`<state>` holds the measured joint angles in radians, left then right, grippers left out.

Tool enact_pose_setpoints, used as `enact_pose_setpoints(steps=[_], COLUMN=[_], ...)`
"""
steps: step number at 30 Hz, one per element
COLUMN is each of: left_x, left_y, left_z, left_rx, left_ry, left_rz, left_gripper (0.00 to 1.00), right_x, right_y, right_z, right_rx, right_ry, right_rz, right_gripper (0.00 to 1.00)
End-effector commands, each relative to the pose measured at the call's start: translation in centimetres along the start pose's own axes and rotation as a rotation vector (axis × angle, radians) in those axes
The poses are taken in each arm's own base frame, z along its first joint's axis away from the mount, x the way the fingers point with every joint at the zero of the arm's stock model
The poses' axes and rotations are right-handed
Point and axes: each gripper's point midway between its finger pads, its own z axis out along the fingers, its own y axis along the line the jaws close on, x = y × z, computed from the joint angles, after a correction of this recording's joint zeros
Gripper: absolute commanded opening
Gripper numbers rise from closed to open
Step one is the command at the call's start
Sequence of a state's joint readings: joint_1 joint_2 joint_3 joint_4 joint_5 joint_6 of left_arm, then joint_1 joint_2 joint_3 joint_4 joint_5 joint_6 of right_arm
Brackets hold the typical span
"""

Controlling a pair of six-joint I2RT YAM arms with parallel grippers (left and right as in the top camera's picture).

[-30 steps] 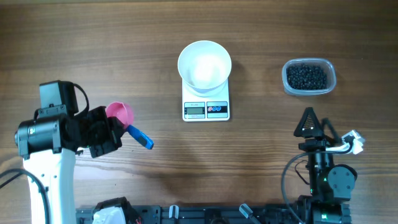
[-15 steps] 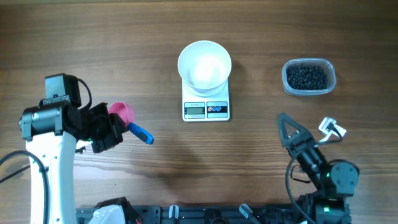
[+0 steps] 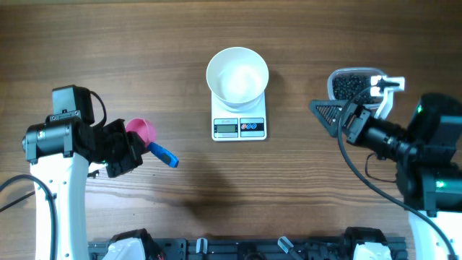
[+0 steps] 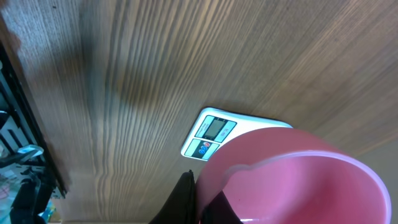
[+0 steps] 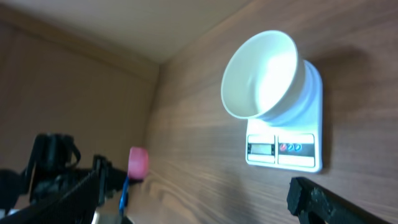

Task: Scoop item into bowl and weigh 150g on scale
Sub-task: 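Move the right gripper to the scoop's blue handle and grasp it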

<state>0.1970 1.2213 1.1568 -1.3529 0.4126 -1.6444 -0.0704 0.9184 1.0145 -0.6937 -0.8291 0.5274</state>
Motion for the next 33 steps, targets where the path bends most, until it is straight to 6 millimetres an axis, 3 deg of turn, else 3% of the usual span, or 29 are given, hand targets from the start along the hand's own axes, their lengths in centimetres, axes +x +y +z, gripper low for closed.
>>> enact_pose_setpoints(steps=[1, 4, 9, 11, 17, 22, 33], left_x=[-0.1, -0.1, 1.2, 2.0, 4.7, 6.5, 9.2], left_y=[-0.6, -0.9, -2.3, -2.3, -0.8, -1.0, -2.5], left_z=[0.1, 0.2, 1.8, 3.2, 6.3, 7.0, 7.0], left_rx=[0.019, 0.027, 0.028, -0.012, -0.146, -0.140, -0.099], left_ry=[-0.011, -0.016, -0.015, -0.016, 0.004, 0.039, 0.165], left_rz=[-0.012, -0.052, -0.067, -0.095, -0.198, -0.211, -0.197], left_gripper=[0.04, 0.04, 0.04, 0.04, 0.04, 0.04, 0.04], right_x=[-0.3, 1.5, 4.2, 5.2, 10.3, 12.2, 12.7], right_y=[1.8, 2.1, 4.1, 4.4, 5.9, 5.8, 7.8], right_z=[1.1, 3.4, 8.6, 10.8, 16.1, 17.9, 18.9], right_rx=[0.030, 0.064, 0.014, 0.024, 0.008, 0.042, 0.039], right_ry=[0.032, 0.100, 0.220, 0.252, 0.380, 0.395, 0.308], right_rz=[-0.152, -0.103, 0.008, 0.102, 0.082, 0.074, 0.043], right_gripper=[1.00, 1.00, 1.00, 0.90, 0.83, 0.69, 0.47])
